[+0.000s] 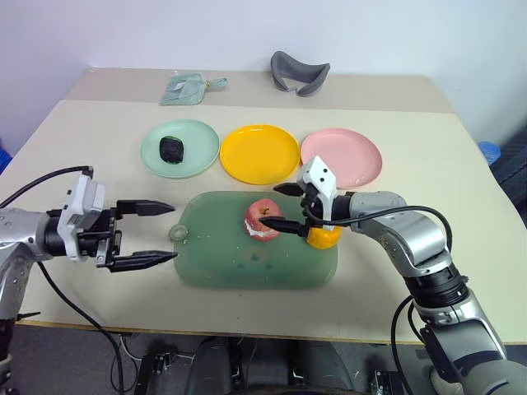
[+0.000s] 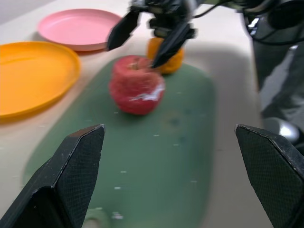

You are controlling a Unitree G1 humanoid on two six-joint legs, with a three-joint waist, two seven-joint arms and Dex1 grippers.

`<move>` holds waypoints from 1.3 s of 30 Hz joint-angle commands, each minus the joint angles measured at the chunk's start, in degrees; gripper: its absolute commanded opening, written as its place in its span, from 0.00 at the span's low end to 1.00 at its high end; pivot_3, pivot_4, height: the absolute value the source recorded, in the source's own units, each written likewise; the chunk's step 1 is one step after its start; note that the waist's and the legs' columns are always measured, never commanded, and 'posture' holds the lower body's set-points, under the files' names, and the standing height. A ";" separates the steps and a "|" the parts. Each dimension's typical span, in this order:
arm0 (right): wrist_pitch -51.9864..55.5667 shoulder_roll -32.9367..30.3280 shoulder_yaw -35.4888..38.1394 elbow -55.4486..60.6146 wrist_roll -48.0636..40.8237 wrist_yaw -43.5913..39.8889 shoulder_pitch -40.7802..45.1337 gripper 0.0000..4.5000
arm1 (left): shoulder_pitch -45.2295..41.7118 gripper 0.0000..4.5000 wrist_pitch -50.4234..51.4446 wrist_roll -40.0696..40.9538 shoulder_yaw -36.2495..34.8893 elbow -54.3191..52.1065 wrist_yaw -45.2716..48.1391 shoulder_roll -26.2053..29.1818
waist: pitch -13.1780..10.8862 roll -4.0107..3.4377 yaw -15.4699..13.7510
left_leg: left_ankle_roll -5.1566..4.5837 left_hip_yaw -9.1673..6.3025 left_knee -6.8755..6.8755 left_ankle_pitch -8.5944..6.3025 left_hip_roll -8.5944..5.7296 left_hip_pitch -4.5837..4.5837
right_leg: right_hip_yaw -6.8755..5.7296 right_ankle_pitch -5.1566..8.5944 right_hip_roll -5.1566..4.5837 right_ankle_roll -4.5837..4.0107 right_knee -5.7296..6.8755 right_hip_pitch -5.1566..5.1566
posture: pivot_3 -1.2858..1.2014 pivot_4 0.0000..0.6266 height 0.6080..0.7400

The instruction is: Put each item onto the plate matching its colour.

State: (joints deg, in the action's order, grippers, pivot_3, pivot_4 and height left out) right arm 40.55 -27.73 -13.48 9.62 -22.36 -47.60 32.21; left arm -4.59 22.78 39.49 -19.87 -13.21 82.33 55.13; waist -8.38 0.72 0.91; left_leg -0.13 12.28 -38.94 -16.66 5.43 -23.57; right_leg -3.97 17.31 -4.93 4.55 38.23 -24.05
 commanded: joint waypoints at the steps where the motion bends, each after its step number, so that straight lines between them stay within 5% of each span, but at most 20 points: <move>1: -1.85 0.86 -0.49 -0.04 0.33 -1.07 0.49 1.00 | 1.07 1.00 0.95 2.21 -2.87 -3.29 -0.53 0.97 | 0.00 0.00 0.09 | 0.00 0.00 0.01 0.00 0.00 0.00 | 0.00 0.00 0.00 0.00 0.00 0.00 | 0.52 0.24 1.00; 11: -5.75 2.80 -1.61 -1.67 1.73 -2.61 -0.60 1.00 | 1.35 1.00 1.45 2.26 -2.95 -3.79 -1.58 0.96 | 0.00 -0.01 0.14 | 0.01 0.03 0.03 0.00 0.00 -0.01 | 0.02 0.00 0.01 0.00 0.00 -0.04 | 0.52 0.24 1.00; 14: -6.49 3.74 -1.33 -2.07 1.99 -2.12 -0.83 0.81 | 1.15 1.00 1.08 2.05 -2.83 -3.15 -1.36 0.86 | 0.00 -0.01 0.20 | 0.01 0.04 0.02 -0.01 0.00 -0.01 | 0.02 0.00 0.01 -0.01 0.00 -0.04 | 0.52 0.24 1.00; 17: -7.45 4.15 -0.95 -2.11 2.21 -2.05 -0.94 0.52 | 1.20 1.00 0.40 1.52 -2.89 -2.48 -1.40 0.66 | -0.01 -0.01 0.19 | 0.01 0.04 0.03 -0.01 0.00 -0.01 | 0.02 0.00 0.01 -0.01 0.00 -0.05 | 0.52 0.24 1.00; 28: -10.74 4.45 9.69 -7.81 -0.07 1.44 7.42 0.52 | 0.49 1.00 1.52 3.02 -1.97 -5.29 -9.51 -3.51 | -0.02 -0.03 0.16 | 0.01 0.03 0.02 -0.01 0.00 -0.01 | 0.03 -0.01 0.01 -0.01 0.01 -0.06 | 0.52 0.24 1.00; 39: -23.35 1.36 15.19 -38.85 5.99 2.71 21.41 0.52 | -1.15 1.00 3.39 3.72 0.39 -9.15 -15.51 -6.41 | -0.05 -0.09 0.38 | 0.01 0.07 0.03 -0.01 0.00 -0.01 | 0.06 -0.01 0.02 -0.01 0.01 -0.07 | 0.52 0.24 1.00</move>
State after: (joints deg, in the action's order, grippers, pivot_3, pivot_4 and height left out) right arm 20.41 -25.63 -0.36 -27.15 -17.02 -45.06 50.91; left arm -5.09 26.02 41.98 -19.03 -20.69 67.37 48.64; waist -8.44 0.63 1.29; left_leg -0.11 12.37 -38.90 -16.67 5.43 -23.58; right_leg -3.89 17.31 -4.91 4.54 38.24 -24.14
